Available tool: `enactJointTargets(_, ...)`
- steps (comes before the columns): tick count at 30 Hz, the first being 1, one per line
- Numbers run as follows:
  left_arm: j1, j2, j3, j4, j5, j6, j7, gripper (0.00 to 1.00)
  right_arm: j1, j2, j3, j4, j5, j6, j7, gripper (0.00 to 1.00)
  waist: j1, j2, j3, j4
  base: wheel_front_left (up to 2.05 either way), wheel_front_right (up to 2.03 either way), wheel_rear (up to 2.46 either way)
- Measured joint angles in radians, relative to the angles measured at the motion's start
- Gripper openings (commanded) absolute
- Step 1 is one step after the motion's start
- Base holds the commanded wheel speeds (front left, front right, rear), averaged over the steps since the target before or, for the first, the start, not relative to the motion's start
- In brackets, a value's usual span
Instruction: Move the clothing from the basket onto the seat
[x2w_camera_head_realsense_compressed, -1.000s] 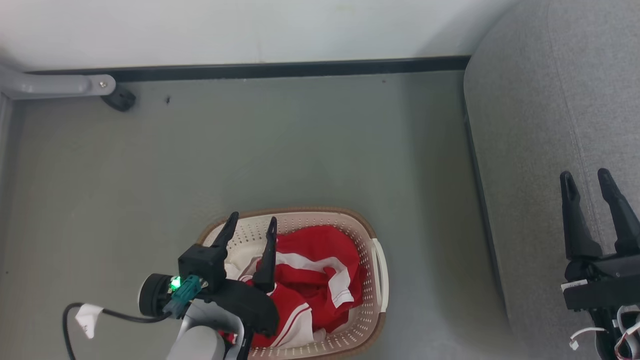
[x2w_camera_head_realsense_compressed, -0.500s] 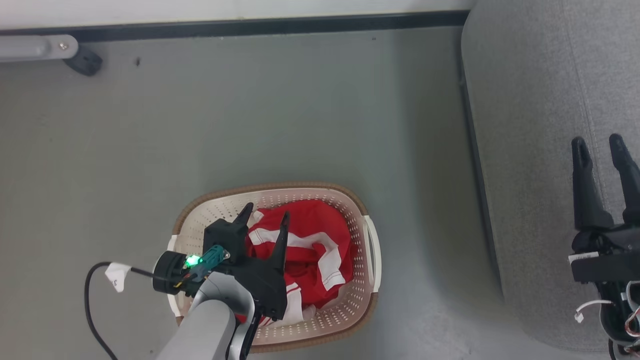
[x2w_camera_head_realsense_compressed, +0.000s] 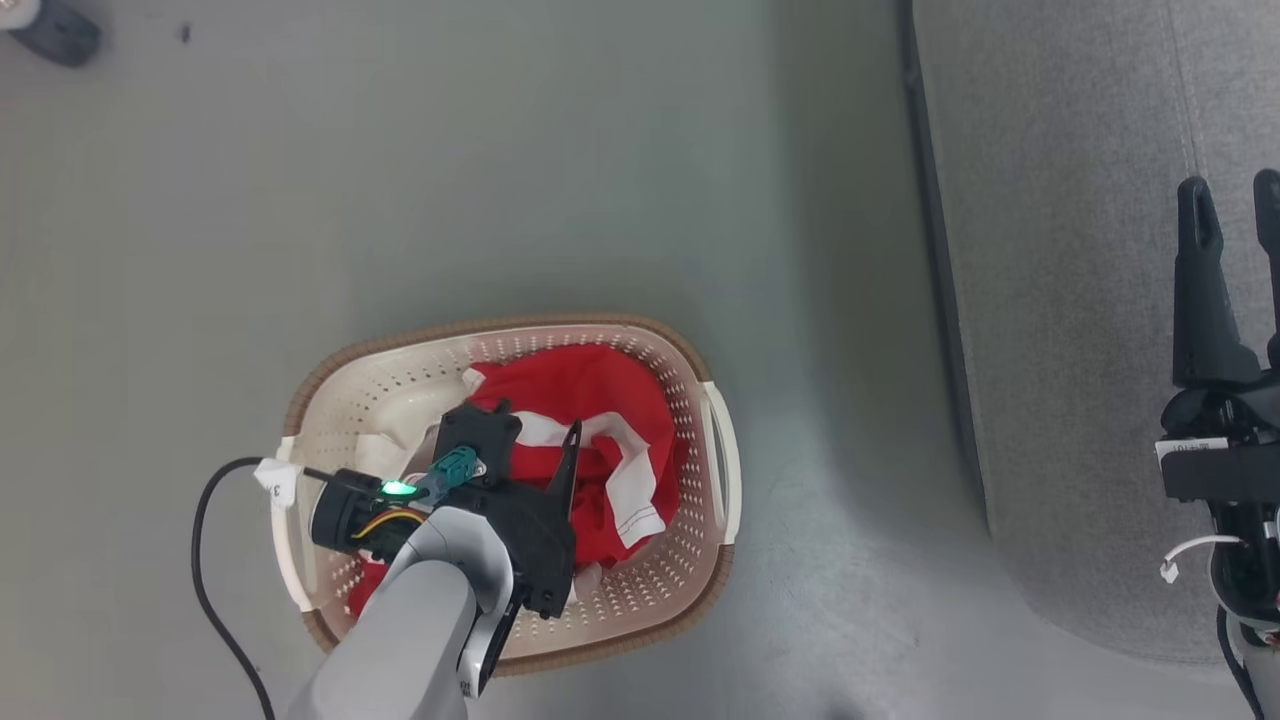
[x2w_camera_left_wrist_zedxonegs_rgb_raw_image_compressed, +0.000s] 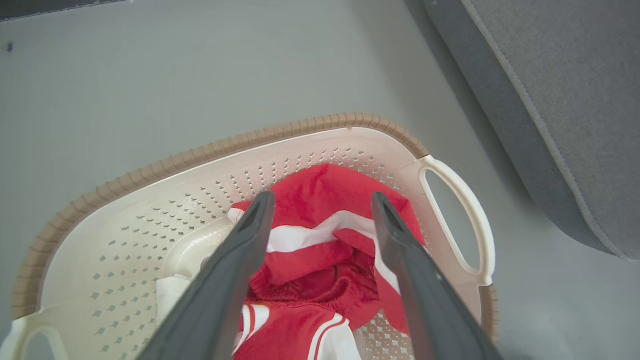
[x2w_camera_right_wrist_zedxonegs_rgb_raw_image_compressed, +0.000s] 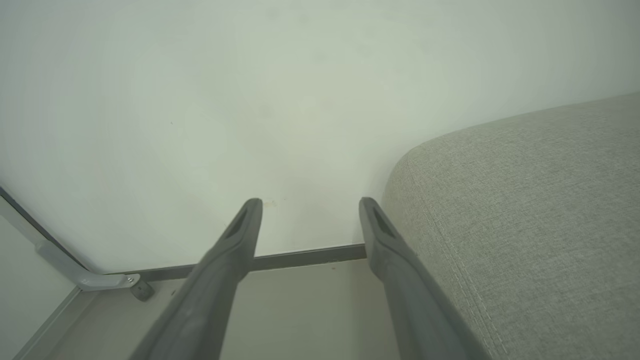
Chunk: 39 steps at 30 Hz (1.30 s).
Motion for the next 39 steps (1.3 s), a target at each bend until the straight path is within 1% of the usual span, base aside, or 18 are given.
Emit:
enactJointTargets(5,-0.041,0.000,-0.024,0.039,-0.001,0.000,0.013,1.00,-0.026,0.005,0.000,-0.020,0.024,0.003,-0.001,1.00,0.0000,0.0000,0.042,-0.016,0.00,0.00,0.00)
enactJointTargets(12,-0.090,0.000,-0.084,0.073,-0.021,0.000,0.040,1.00,-0.068,0.015,0.001,-0.061,0.044,0.004,-0.001,1.00,-0.0001,-0.0001,0.102,-0.036,0.00,0.00,0.00)
enactJointTargets(23,-0.159,0.000,-0.180,0.171,-0.016,-0.002,0.107,1.00,-0.107,0.015,0.017,-0.082,0.045,0.008,-0.001,1.00,0.0000,0.0000,0.192,-0.058,0.00,0.00,0.00)
enactJointTargets(24,-0.165,0.000,-0.186,0.185,-0.015,-0.009,0.114,1.00,-0.108,0.015,0.019,-0.082,0.045,0.008,-0.001,1.00,0.0000,0.0000,0.199,-0.060,0.00,0.00,0.00)
enactJointTargets(33,-0.212,0.001,-0.213,0.236,-0.011,-0.007,0.157,1.00,-0.123,0.020,0.042,-0.089,0.045,0.012,-0.001,1.00,-0.0001,0.0000,0.240,-0.076,0.00,0.00,0.00)
enactJointTargets(39,-0.257,0.001,-0.210,0.280,-0.014,0.027,0.172,1.00,-0.124,0.023,0.049,-0.091,0.045,0.012,-0.001,1.00,0.0000,0.0000,0.265,-0.089,0.00,0.00,0.00)
